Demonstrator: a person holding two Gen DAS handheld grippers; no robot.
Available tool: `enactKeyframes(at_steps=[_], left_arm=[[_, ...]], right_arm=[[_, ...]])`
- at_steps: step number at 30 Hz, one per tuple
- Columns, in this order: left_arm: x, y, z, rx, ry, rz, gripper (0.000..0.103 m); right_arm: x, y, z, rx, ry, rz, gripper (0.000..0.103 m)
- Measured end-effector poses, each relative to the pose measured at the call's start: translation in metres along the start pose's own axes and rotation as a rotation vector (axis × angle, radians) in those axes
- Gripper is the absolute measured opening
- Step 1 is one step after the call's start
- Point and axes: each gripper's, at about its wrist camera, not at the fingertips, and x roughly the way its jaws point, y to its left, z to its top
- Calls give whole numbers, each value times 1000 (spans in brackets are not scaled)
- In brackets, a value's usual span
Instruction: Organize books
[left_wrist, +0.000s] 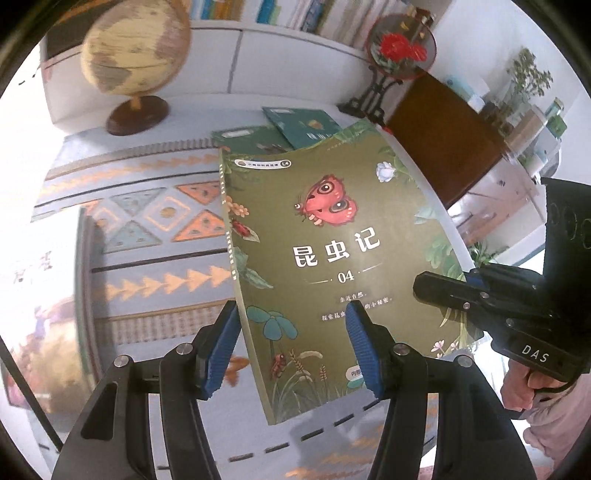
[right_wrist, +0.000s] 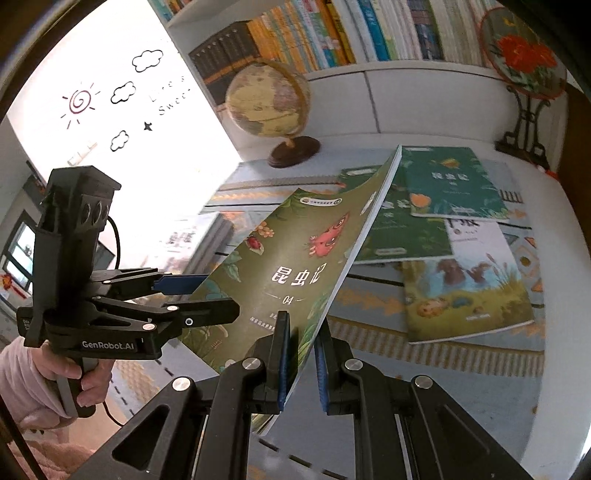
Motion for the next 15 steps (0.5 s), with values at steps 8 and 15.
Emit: enactKeyframes(at_steps=[8, 15], left_arm=[[-38, 47, -17, -85, -59, 73, 55], [-67, 94, -27, -146, -98, 133, 55]], right_arm=[[19, 58, 19, -91, -4, 63, 12], [46, 103, 29, -107, -15, 108, 12]])
